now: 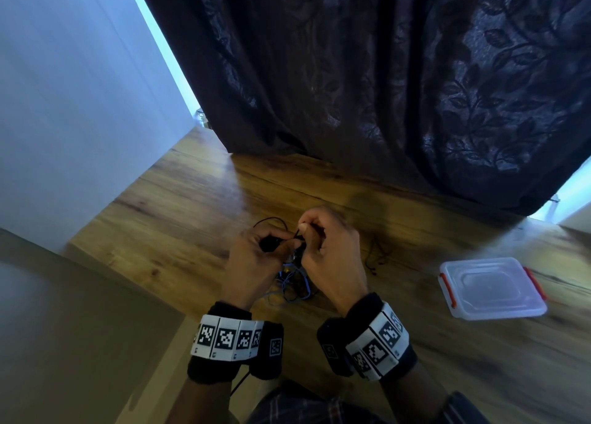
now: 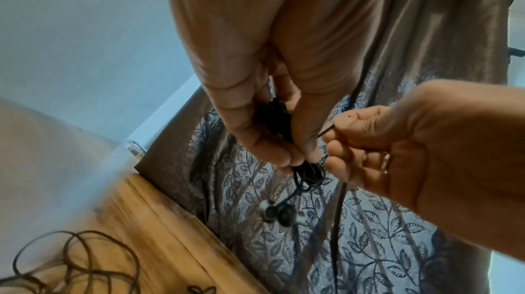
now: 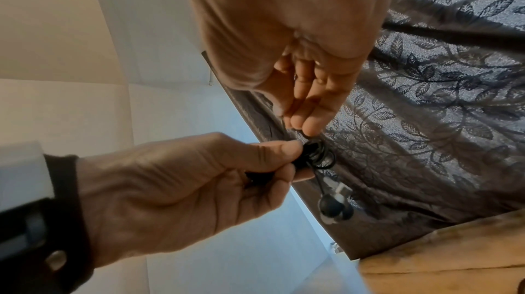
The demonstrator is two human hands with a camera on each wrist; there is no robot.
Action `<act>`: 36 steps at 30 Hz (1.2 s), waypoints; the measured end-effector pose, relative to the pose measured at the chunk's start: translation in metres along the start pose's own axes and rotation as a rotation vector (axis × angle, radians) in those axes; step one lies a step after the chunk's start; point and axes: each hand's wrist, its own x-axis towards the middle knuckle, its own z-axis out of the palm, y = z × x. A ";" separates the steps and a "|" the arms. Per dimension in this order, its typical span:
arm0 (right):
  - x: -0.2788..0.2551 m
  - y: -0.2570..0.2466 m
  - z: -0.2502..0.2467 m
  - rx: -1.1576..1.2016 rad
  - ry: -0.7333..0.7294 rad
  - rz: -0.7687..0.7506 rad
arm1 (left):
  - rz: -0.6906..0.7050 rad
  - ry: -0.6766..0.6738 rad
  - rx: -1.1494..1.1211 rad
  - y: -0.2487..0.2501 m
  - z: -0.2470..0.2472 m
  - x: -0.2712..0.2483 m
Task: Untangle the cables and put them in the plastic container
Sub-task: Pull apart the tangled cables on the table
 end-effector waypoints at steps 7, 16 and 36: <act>0.006 0.000 -0.008 0.136 -0.092 0.089 | -0.019 0.004 -0.059 -0.003 -0.001 0.003; 0.001 0.015 -0.003 0.070 -0.208 0.020 | -0.009 -0.024 -0.058 -0.006 -0.001 0.001; -0.009 0.098 -0.001 -0.179 -0.367 0.433 | -0.233 0.372 -0.046 -0.101 -0.035 0.032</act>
